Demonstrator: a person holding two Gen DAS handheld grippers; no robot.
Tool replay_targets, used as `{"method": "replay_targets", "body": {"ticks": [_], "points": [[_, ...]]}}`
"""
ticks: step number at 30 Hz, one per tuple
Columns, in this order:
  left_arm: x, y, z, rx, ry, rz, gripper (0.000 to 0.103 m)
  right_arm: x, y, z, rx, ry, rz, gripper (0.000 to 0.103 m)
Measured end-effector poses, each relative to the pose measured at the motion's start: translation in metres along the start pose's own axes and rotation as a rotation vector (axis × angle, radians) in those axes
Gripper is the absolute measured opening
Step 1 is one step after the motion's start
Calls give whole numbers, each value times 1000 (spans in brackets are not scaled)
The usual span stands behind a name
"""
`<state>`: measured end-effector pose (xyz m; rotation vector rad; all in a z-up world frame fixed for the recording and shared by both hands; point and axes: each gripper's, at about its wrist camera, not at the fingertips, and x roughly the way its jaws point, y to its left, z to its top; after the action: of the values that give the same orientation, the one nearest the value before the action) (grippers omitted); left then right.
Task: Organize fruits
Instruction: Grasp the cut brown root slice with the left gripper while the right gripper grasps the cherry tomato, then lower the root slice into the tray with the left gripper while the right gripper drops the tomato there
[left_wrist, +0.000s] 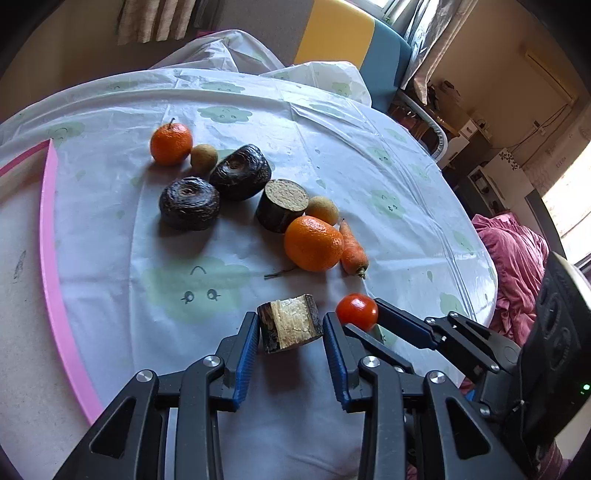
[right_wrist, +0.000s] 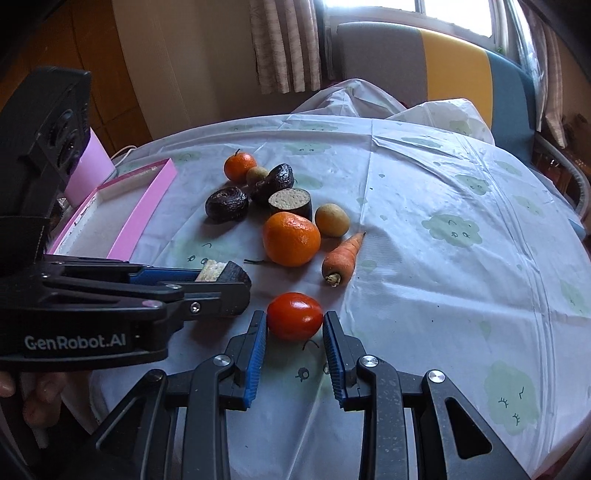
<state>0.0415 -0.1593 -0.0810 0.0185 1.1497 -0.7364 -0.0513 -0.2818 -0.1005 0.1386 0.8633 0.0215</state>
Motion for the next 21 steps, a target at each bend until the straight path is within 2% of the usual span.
{"method": "replay_targets", "body": {"ticks": [8, 11, 15, 19, 21], "points": [[-49, 20, -2, -19, -112, 51, 36, 5, -2, 0, 15, 20, 1, 31], [-72, 41, -4, -57, -162, 129, 36, 6, -1, 2, 24, 25, -12, 31], [-95, 82, -12, -161, -205, 237, 36, 7, 3, 2, 5, 28, -37, 31], [-107, 123, -25, -270, -218, 367, 36, 9, 8, 3, -11, 31, -64, 31], [-112, 138, -33, -308, -223, 406, 36, 9, 9, 4, -18, 32, -75, 30]]}}
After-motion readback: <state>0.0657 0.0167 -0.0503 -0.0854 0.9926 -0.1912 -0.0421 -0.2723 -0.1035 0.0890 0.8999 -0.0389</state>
